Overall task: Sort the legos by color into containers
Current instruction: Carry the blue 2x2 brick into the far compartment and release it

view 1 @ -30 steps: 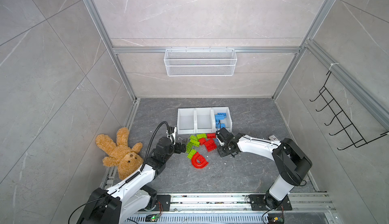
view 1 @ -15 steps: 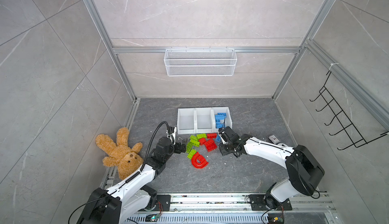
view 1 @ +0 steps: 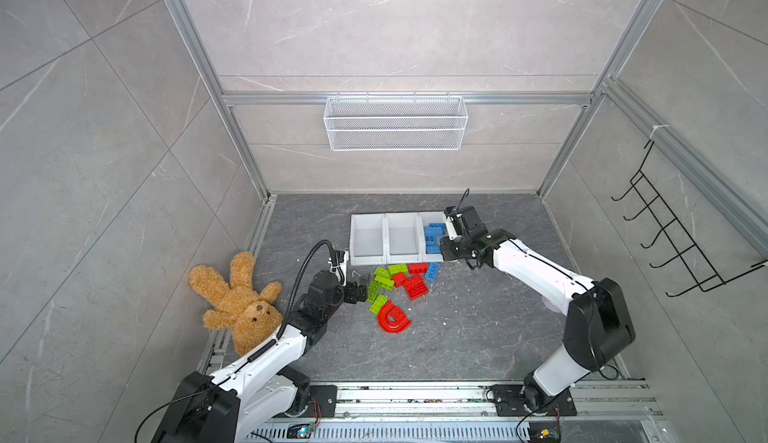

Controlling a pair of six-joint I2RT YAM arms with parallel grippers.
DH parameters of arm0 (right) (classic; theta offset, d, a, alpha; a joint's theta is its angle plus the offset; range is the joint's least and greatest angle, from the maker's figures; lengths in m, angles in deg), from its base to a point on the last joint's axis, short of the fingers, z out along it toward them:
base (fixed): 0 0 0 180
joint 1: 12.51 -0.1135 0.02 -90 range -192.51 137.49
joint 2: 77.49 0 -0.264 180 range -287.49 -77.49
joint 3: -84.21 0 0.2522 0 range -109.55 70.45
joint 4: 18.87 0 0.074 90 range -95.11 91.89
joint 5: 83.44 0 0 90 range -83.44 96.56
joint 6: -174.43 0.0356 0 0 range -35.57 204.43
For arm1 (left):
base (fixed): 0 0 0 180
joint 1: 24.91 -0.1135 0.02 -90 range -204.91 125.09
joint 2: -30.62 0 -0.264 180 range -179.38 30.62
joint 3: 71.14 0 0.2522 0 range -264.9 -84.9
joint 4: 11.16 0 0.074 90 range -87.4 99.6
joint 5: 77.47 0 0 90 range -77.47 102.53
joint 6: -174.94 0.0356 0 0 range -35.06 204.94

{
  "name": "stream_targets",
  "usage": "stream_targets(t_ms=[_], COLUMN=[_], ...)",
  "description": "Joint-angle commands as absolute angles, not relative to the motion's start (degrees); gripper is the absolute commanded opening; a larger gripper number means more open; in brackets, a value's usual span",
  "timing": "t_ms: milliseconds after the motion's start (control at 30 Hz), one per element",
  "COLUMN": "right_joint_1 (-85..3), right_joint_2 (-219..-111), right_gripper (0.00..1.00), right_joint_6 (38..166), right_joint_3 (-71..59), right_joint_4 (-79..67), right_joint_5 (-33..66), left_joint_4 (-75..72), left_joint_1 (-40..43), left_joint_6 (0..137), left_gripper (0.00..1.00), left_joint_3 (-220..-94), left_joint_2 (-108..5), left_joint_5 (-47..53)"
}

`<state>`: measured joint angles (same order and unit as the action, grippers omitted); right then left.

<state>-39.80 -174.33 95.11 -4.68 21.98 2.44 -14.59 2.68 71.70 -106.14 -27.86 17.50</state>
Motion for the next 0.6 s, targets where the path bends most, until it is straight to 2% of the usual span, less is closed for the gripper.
stream_targets(t_ms=[0, 267, 567], right_joint_1=[-38.6, -36.6, -36.6], right_joint_2=[-180.2, -189.8, -193.1], right_gripper=[0.27, 0.26, 0.29], right_joint_6=[91.8, 91.4, 92.7], right_joint_3=[-10.2, -17.9, -16.9], right_joint_4=[23.4, 23.0, 21.0], right_joint_5=[1.9, 3.1, 1.3], left_joint_4=[-17.1, -17.0, -17.2], left_joint_1=[2.5, 2.5, 2.5], left_joint_6=[72.7, 73.0, 73.0], left_gripper=[1.00, 1.00, 0.99], left_joint_3=[-106.6, -106.4, -107.0], left_joint_2=[-27.9, -27.5, -28.9], left_joint_5=[16.4, 17.1, 17.1])
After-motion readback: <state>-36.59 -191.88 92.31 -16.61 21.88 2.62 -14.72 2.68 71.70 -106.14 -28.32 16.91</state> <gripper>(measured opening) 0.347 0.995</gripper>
